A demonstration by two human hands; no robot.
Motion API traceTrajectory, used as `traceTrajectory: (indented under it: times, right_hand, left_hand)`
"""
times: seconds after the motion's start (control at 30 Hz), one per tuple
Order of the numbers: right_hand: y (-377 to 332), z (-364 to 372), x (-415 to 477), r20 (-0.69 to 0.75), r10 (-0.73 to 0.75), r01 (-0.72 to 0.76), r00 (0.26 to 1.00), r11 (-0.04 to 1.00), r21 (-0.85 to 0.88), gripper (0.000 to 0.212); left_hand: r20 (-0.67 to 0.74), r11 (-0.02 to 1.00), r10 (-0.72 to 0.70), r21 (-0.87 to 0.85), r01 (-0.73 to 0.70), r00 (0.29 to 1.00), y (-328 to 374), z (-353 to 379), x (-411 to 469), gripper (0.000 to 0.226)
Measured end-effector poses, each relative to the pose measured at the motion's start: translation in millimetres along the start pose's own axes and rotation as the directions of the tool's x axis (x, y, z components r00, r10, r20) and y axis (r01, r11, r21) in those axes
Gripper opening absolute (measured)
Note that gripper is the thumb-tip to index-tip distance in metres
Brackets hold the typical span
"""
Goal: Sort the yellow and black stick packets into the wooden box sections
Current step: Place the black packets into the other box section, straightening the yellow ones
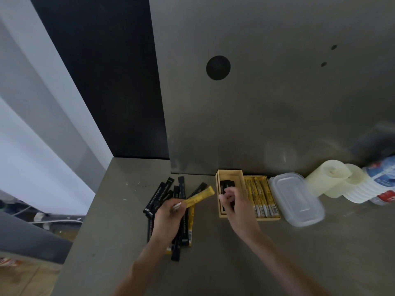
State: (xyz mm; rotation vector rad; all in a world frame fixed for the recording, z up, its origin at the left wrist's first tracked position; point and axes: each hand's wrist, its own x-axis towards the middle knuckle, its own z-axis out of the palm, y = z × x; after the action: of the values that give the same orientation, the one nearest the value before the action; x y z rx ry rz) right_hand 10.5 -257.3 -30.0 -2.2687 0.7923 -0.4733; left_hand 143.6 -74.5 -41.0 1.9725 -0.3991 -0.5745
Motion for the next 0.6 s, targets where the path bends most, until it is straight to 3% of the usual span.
traceTrajectory:
  times: [0.07,0.17,0.23,0.33,0.47,0.6]
  right_hand:
    - [-11,2,-6,0.044,0.049,-0.057,0.998,0.979,0.197,0.044]
    - [-27,3,-7,0.219,0.09,-0.185,0.972,0.864,0.469,0.034]
    - [-36,-2,-6,0.295,0.075,-0.236,0.952,0.794,0.561,0.02]
    - [-43,-8,-5,0.332,0.067,-0.271,0.941,0.737,0.619,0.024]
    - [-39,-11,-5,0.379,0.063,-0.326,0.923,0.651,0.686,0.029]
    - [-43,-12,-9,0.381,0.067,-0.32,0.922,0.687,0.653,0.025]
  left_hand:
    - [0.287,0.863,-0.138,-0.435,0.258,0.948,15,-1,-10,0.015]
    - [0.562,0.667,-0.075,-0.586,0.461,0.824,29,0,-22,0.02]
    - [0.625,0.614,-0.094,-0.576,0.539,0.775,32,3,-24,0.023]
    - [0.665,0.565,-0.135,-0.557,0.608,0.735,31,6,-26,0.027]
    - [0.654,0.498,-0.145,-0.6,0.626,0.742,29,5,-25,0.022]
    - [0.687,0.52,-0.152,-0.556,0.649,0.71,28,2,-23,0.033]
